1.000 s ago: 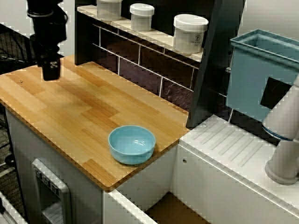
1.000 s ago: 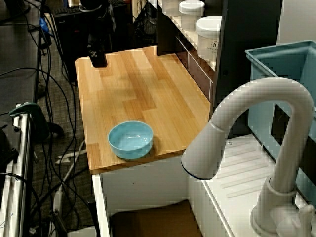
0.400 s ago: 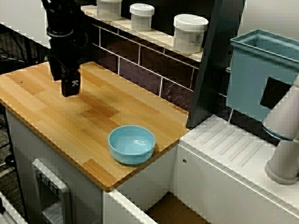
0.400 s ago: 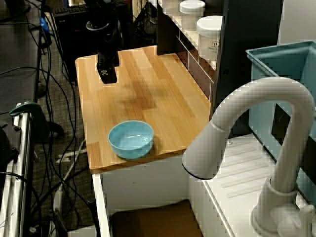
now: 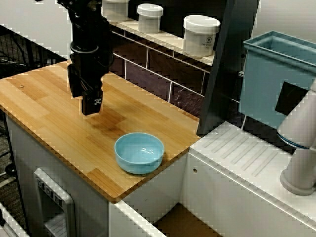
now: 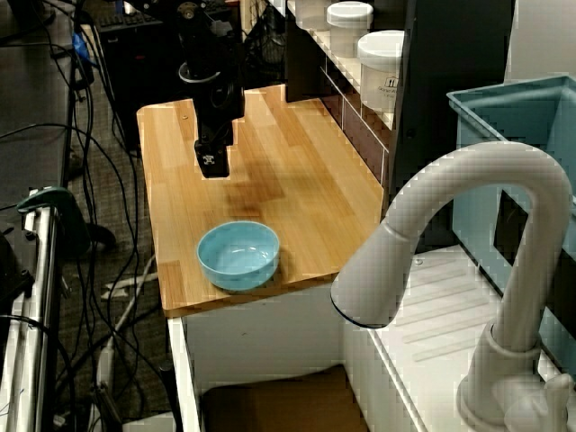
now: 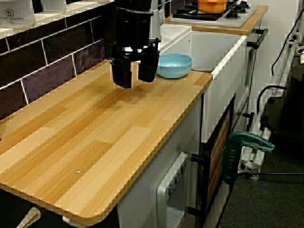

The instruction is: Push into sink

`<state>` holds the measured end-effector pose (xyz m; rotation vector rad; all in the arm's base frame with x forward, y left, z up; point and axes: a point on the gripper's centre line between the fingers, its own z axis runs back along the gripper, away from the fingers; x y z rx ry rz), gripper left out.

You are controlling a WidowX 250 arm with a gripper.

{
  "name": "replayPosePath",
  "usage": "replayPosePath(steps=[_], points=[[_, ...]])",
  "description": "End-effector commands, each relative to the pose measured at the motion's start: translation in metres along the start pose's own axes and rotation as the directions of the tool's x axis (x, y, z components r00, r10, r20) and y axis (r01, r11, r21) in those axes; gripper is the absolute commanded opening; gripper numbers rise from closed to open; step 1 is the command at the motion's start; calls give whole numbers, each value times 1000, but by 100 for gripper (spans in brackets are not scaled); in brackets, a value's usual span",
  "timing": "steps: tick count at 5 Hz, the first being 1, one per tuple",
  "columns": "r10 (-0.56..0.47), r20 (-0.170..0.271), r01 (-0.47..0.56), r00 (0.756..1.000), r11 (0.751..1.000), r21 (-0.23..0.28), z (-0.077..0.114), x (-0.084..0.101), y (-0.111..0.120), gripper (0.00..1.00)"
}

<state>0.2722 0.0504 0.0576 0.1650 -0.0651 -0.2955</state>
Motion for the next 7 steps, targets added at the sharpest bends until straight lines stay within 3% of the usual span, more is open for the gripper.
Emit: replayPosePath(steps=[1,4,7], points=[[-45,29,46,999,999,-1,16,16,-17,100],[-75,24,75,997,997,12,3,23,-38,100],[-135,29,135,990,991,6,15,24,-61,100]])
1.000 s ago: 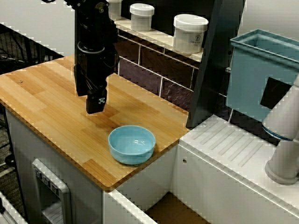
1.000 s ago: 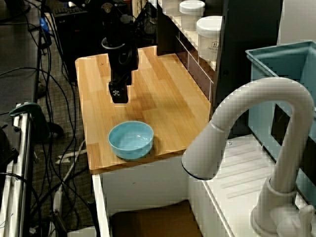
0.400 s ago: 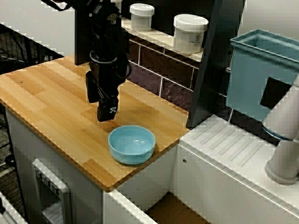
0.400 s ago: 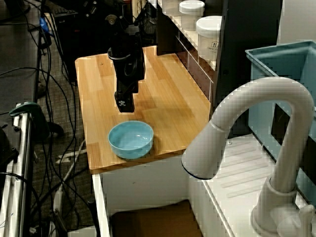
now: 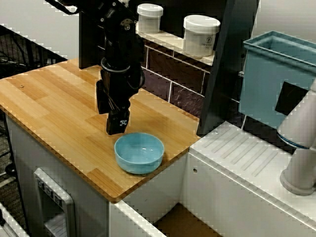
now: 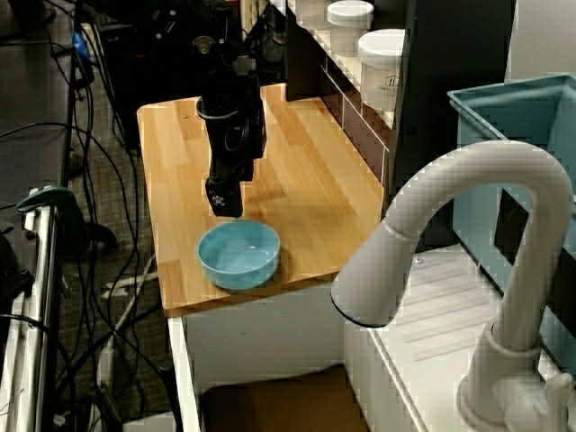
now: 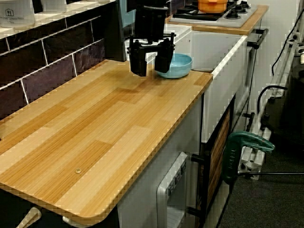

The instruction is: Push into sink

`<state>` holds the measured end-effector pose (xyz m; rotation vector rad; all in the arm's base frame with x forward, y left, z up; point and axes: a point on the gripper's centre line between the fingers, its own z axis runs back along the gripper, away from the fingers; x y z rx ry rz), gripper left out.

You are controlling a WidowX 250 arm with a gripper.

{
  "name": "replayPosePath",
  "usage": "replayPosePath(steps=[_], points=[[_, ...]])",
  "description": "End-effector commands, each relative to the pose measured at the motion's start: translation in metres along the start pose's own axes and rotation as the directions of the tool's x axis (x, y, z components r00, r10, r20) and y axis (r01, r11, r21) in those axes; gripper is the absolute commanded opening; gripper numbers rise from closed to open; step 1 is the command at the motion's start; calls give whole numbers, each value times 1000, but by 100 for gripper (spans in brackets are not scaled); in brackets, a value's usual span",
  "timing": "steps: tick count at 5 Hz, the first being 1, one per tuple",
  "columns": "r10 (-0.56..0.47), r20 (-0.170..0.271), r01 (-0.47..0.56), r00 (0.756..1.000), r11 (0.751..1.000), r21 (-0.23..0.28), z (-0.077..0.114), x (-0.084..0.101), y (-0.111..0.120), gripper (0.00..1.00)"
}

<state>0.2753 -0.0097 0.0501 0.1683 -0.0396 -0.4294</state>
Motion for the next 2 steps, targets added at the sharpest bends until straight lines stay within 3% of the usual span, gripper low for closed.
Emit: replayPosePath(steps=[1,2], points=[[-3,45,3,999,1000,6,15,9,-9,100],[-9,46,9,999,1000,-1,14,14,-18,100]])
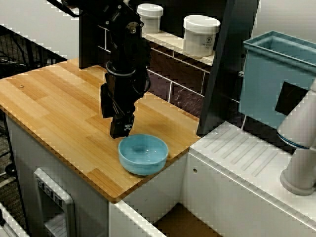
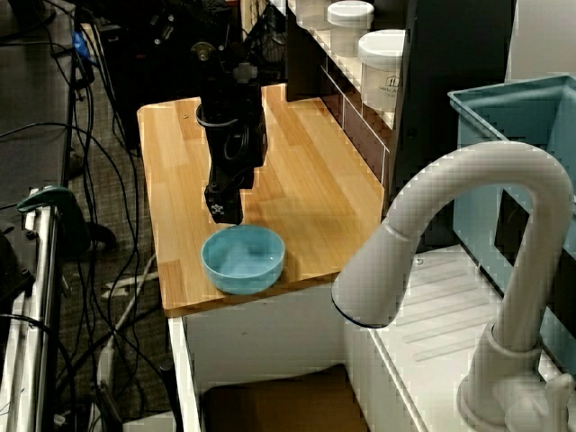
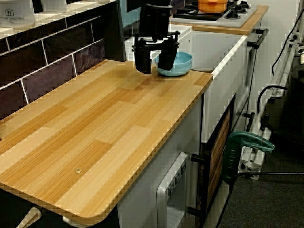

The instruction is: Push into sink

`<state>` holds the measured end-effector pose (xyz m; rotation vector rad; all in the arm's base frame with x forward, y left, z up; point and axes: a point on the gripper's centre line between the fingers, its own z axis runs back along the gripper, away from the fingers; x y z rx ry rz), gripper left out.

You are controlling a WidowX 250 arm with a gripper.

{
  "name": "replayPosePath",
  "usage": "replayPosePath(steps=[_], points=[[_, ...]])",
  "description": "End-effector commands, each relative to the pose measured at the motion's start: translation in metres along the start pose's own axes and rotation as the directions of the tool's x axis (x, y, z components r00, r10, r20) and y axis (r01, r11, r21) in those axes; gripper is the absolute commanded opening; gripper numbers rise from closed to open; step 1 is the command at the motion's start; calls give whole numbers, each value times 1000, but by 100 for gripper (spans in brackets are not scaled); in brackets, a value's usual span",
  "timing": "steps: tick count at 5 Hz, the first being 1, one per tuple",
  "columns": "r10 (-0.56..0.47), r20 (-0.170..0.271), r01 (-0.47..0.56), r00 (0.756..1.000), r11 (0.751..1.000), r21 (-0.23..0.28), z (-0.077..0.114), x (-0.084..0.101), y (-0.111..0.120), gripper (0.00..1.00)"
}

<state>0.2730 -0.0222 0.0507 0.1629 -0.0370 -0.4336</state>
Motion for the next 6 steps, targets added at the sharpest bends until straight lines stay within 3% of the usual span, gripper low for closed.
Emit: replayPosePath(steps=[1,3,6], points=[[-23,47,23,999,1000,3,12,16,-17,100],[-51,32,52,998,999,-13,15,27,-34,100],[-71,57,72,996,997,-21,19,31,-55,100]])
